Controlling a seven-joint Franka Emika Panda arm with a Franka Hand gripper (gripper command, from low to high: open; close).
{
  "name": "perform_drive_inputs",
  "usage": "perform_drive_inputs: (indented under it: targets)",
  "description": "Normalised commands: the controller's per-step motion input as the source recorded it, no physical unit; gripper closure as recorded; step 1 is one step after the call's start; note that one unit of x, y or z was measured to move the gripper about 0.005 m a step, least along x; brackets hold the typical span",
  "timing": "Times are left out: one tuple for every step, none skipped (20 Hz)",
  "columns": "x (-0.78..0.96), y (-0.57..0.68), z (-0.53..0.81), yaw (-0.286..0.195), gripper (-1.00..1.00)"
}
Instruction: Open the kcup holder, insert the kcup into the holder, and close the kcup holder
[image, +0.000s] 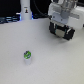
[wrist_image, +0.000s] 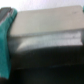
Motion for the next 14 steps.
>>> perform_drive_inputs:
  targets:
    - [0.95,-0.29,0.18,-0.060,1.00]
    - [0.94,-0.29,0.17,-0.063,1.00]
    - [0.93,-0.30,0.16,-0.065,1.00]
    - [0.92,-0.30,0.16,-0.065,1.00]
    - [0.91,-0.30,0.17,-0.063,1.00]
    - [0.89,-0.33,0.18,-0.077,1.00]
    - [0.88,-0.33,0.19,-0.072,1.00]
    - [0.86,-0.35,0.19,-0.070,1.00]
    - [0.85,-0.37,0.18,-0.074,1.00]
    - [0.84,-0.39,0.18,-0.076,1.00]
    - [0.82,-0.41,0.17,-0.077,1.00]
    - [0.81,-0.43,0.16,-0.079,1.00]
    - [0.81,-0.43,0.16,-0.080,1.00]
    - [0.81,-0.43,0.16,-0.081,1.00]
